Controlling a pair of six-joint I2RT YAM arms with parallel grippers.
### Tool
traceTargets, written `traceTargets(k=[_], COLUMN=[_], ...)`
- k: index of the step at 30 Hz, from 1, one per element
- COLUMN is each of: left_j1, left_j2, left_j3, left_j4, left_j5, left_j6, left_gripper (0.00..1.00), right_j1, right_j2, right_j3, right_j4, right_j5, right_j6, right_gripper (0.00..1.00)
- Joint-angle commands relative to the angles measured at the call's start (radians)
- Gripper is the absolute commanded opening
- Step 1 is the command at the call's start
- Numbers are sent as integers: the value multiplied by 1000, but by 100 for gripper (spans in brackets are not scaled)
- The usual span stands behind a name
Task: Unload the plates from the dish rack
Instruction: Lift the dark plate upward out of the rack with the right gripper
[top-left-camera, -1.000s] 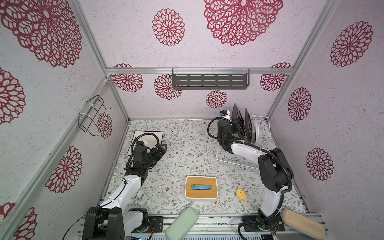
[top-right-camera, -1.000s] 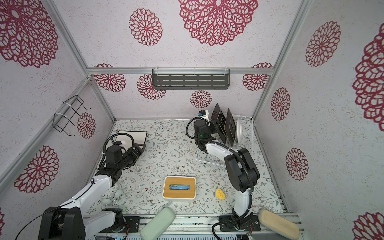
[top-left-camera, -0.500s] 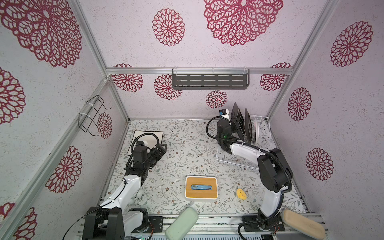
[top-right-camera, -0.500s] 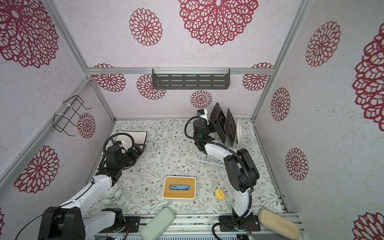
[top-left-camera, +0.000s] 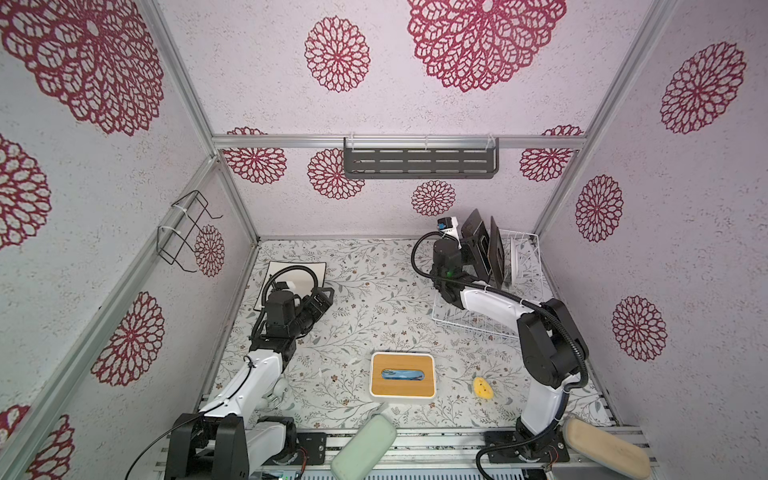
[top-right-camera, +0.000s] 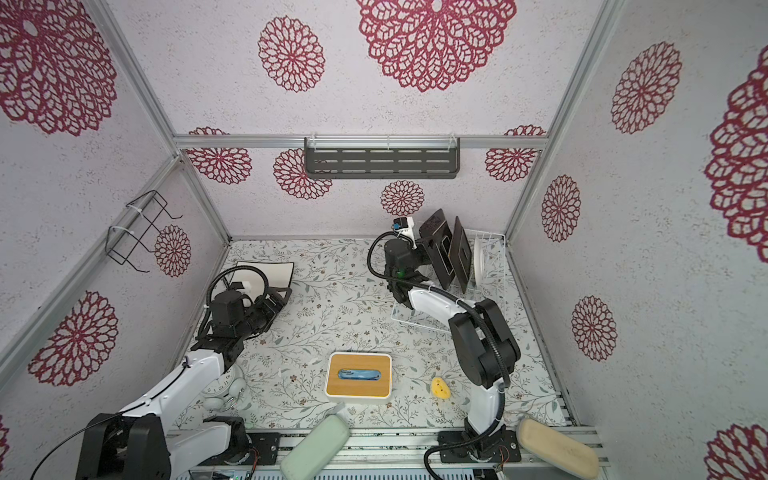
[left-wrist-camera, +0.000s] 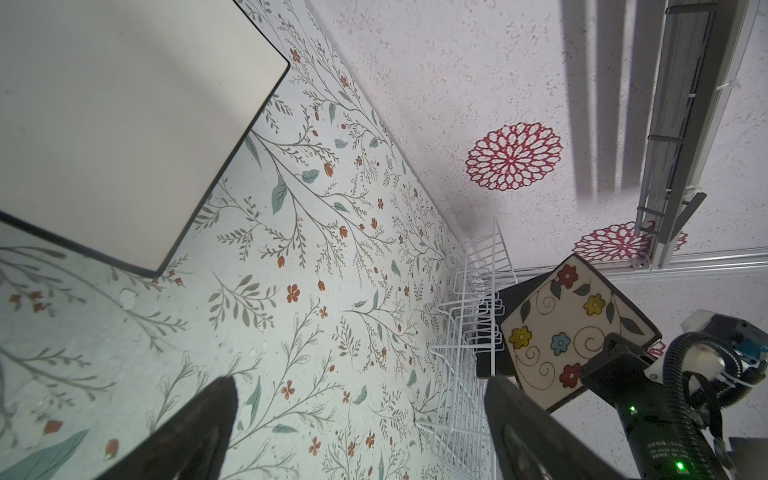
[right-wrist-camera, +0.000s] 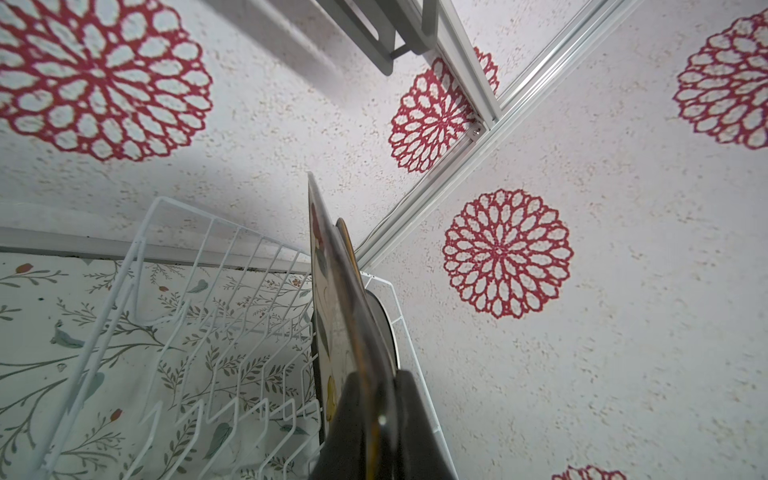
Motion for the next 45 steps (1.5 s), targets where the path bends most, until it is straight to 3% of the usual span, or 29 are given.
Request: traceTargets(k=[1,25,45], left_j1=[-9,-9,-9], left_j2=[-3,-20,-78], left_j3=[4,-3,-9], left_j4=[21,16,-18], left_j5=[5,5,-7], left_j6=[9,6,16], left_gripper=[97,97,97], right_j1=[6,90,181], right_j2=[-115,-134,-161], right_j3=[64,72,27], right_j4=[114,101,330], right_j5=[69,112,159], right_j6=[-34,-43,-239], right_gripper=[0,0,0])
